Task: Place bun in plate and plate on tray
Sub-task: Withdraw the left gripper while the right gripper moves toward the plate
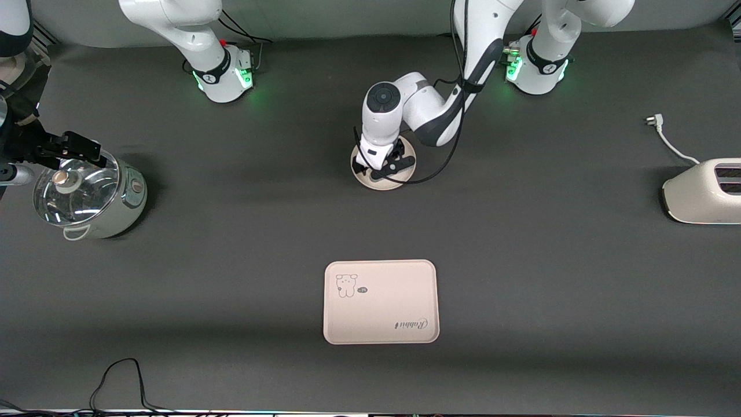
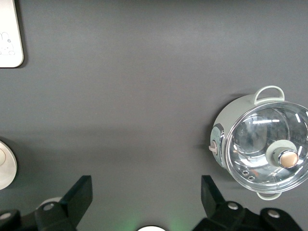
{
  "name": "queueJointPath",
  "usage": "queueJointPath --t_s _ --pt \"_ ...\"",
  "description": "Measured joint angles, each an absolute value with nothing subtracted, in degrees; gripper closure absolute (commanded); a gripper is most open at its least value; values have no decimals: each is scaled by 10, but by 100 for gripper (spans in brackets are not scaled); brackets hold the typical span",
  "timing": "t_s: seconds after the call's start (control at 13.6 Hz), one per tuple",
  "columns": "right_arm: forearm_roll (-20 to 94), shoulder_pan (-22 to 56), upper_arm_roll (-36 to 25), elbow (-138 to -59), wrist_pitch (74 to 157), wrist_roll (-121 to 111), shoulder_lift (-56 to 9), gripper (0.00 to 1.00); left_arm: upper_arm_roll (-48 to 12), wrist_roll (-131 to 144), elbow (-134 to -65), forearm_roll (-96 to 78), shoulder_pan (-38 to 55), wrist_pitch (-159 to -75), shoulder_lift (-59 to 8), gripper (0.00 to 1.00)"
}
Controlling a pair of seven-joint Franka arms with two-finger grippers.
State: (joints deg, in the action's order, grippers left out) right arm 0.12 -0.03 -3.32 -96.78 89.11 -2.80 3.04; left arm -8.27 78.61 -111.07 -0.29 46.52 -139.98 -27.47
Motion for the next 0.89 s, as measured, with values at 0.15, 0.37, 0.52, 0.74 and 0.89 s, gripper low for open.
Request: queueJointPath --t_s 0.15,0.37,0.52,0.74,0.89 --pt "1 0 -33 -968 891 -28 30 0 -67 786 -1098 12 459 -1329 -227 0" --pt "2 5 -30 -968 891 -28 35 0 -42 767 -1079 62 433 -1209 -138 0" --pt "2 29 -30 -968 890 -22 43 0 -35 696 -1072 70 385 -1155 -94 0" --pt "6 94 -29 -972 884 48 57 0 -30 541 -1039 71 283 -1097 -71 0" --pt "15 156 -27 -984 883 128 69 0 -29 441 -1005 72 221 -1069 -72 0"
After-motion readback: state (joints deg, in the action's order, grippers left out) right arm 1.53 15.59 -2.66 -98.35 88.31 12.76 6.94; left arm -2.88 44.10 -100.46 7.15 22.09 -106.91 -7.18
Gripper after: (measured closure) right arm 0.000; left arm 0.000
